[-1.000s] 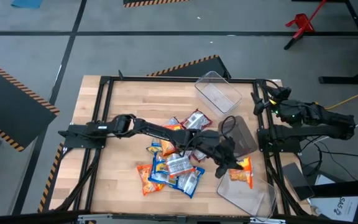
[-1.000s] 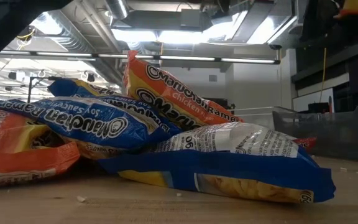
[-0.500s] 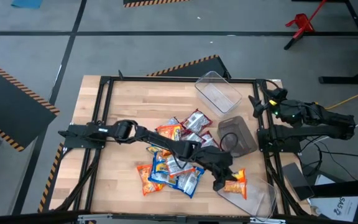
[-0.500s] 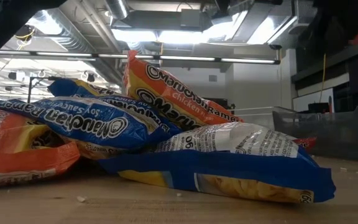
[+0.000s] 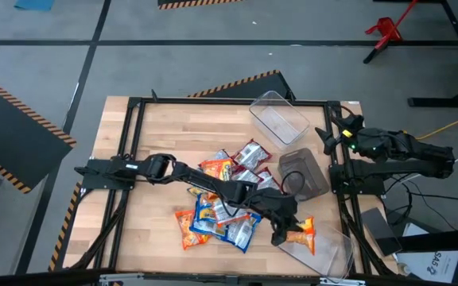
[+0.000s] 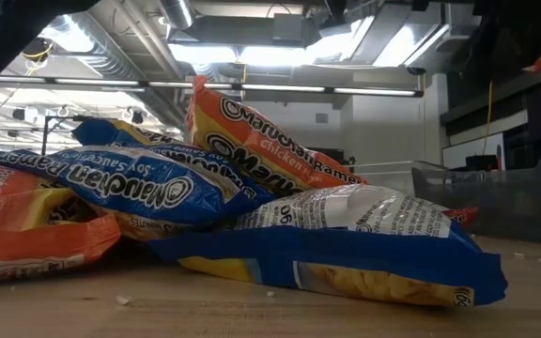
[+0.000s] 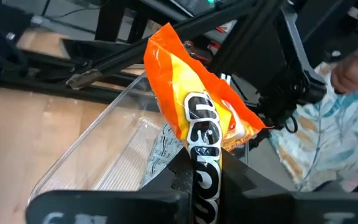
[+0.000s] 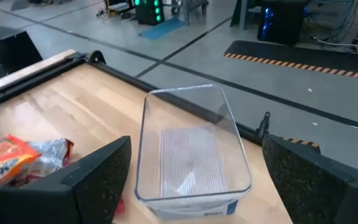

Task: Sort Maruchan noodles
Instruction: Put the orange bag into the bottom transparent bin

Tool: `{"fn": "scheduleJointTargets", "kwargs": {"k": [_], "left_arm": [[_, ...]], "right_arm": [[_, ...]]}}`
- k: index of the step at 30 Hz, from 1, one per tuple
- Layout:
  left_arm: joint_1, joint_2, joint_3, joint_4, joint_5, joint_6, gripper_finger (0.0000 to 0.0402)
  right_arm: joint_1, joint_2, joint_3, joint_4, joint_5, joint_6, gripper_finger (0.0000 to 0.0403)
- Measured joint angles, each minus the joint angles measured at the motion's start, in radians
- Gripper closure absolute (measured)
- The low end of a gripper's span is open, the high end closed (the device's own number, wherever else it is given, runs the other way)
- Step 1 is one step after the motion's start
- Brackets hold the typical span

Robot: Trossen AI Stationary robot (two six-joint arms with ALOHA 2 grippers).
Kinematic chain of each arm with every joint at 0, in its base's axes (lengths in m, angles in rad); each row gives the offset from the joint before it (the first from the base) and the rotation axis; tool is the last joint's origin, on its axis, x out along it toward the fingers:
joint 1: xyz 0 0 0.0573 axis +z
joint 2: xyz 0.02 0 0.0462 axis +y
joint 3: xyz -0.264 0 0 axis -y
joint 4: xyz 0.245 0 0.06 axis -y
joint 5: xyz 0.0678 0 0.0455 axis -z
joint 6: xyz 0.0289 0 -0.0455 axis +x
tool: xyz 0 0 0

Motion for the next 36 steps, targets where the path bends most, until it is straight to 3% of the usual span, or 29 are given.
{"fn": "scheduleJointTargets", "kwargs": {"k": [10, 15, 19, 24, 28, 32, 36], "left_arm": [[-0.006, 0.000, 0.000, 0.000, 0.013, 0.101, 0.0267], [0.025, -0.028, 0.000, -0.046, 0.015, 0.109, 0.0245], [0.088, -0.143, 0.000, -0.352, 0.016, 0.184, 0.0246], [0.142, -0.300, 0.000, -0.893, -0.140, 0.333, 0.0244], [0.168, -0.415, -0.007, -1.193, -0.233, 0.395, 0.0246], [0.167, -0.543, -0.119, -1.217, -0.261, 0.328, 0.0244], [0.147, -0.720, -0.356, -1.186, -0.331, 0.231, 0.0245]], "right_arm": [[0.000, 0.000, 0.000, -0.039, -0.001, 0.028, 0.0052], [0.000, 0.000, 0.000, -0.061, -0.001, 0.029, 0.0052], [0.000, 0.000, 0.000, -0.098, -0.002, 0.040, 0.0052], [0.000, 0.000, 0.000, -0.146, -0.002, 0.060, 0.0052], [0.000, 0.000, 0.000, -0.146, -0.012, 0.066, 0.0052], [0.000, 0.000, 0.000, -0.147, -0.012, 0.083, 0.0052], [0.000, 0.000, -0.008, -0.145, -0.019, 0.090, 0.0052]]}}
